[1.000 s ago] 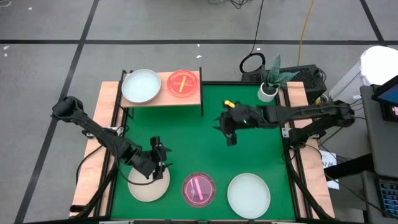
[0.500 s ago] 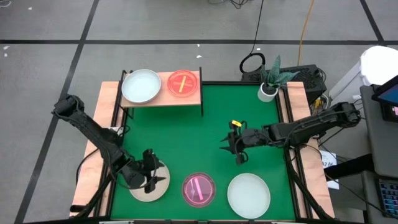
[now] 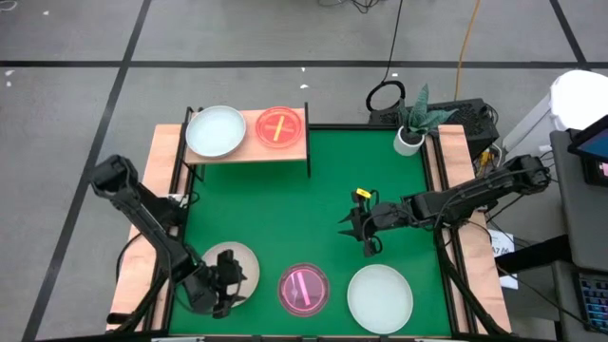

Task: Place and stack plates onto a shelf
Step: Stack the brown plate on top of the gray plate on the shelf

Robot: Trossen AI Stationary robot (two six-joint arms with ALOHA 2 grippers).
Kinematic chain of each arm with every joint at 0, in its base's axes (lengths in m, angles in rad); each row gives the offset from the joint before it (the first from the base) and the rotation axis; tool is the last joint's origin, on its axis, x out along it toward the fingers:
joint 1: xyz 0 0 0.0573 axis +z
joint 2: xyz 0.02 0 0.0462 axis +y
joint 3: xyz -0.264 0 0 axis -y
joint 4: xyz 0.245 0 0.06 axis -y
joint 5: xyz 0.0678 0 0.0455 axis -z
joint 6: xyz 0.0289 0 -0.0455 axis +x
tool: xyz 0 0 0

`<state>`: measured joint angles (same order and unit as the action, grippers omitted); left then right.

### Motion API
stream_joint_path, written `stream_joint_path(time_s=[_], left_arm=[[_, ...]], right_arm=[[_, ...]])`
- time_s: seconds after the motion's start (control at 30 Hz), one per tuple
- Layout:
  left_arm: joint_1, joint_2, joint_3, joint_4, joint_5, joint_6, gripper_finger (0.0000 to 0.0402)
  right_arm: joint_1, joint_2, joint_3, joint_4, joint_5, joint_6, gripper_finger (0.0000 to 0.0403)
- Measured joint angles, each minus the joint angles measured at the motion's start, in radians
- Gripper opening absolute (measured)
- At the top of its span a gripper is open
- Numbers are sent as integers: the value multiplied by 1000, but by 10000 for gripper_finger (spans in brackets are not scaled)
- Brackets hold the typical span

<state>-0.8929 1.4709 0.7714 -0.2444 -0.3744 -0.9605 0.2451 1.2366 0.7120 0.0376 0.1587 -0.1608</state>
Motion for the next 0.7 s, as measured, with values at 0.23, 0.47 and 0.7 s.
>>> stream_joint_path(time_s=[0.23,0.47,0.7], left_arm=[[-36,54,77,-34,9,-57,285],[-72,148,154,-108,14,-144,285],[-94,245,251,-237,27,-200,276]], right_arm=[[-1,0,0,3,-1,-16,105],[-1,0,0,4,3,-36,105],[-1,0,0,11,4,-70,105]])
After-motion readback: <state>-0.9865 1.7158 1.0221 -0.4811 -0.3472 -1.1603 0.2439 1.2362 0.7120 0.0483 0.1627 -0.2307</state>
